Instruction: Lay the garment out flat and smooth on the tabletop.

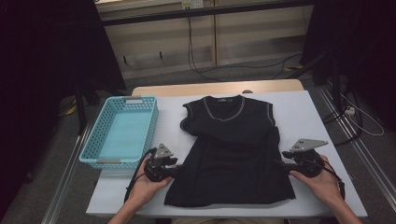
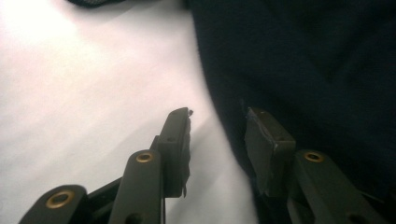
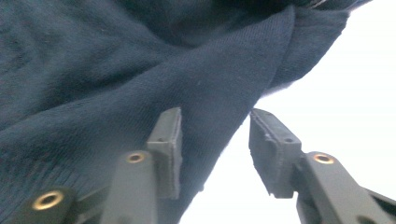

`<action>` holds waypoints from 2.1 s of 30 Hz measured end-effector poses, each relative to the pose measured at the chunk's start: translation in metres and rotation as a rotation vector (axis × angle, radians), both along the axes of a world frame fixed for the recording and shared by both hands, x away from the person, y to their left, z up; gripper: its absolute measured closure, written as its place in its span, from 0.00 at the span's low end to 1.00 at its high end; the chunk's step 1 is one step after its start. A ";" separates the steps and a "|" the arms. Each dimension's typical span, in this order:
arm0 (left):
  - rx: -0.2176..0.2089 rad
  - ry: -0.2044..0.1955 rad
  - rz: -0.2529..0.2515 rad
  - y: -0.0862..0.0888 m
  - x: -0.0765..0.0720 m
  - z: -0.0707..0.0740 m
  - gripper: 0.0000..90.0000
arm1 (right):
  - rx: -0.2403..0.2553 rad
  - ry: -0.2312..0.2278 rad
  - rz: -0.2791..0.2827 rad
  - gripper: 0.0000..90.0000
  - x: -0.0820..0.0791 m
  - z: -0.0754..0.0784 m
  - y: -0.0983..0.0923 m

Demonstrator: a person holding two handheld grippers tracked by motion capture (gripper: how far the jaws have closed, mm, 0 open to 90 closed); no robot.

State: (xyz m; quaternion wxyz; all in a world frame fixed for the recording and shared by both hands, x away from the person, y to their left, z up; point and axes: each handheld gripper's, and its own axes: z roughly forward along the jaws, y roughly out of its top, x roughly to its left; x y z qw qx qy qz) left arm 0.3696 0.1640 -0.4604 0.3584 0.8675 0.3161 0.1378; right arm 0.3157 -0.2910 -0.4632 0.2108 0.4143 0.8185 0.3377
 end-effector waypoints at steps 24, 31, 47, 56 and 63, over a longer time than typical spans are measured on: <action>-0.028 0.018 -0.120 -0.025 0.004 -0.009 0.57 | 0.045 0.063 0.101 0.95 0.000 -0.007 0.010; -0.022 0.024 -0.134 -0.027 -0.001 -0.008 0.79 | 0.025 0.055 0.048 0.98 -0.021 -0.001 -0.002; 0.019 0.047 -0.032 0.034 -0.043 0.001 0.93 | 0.037 0.037 -0.024 0.98 -0.054 0.000 -0.032; -0.040 0.020 -0.034 0.041 -0.052 0.008 0.80 | 0.032 0.023 -0.001 0.77 -0.052 0.002 -0.025; -0.046 -0.042 -0.088 0.012 -0.044 0.016 0.58 | 0.052 -0.044 0.007 0.60 -0.047 0.011 -0.017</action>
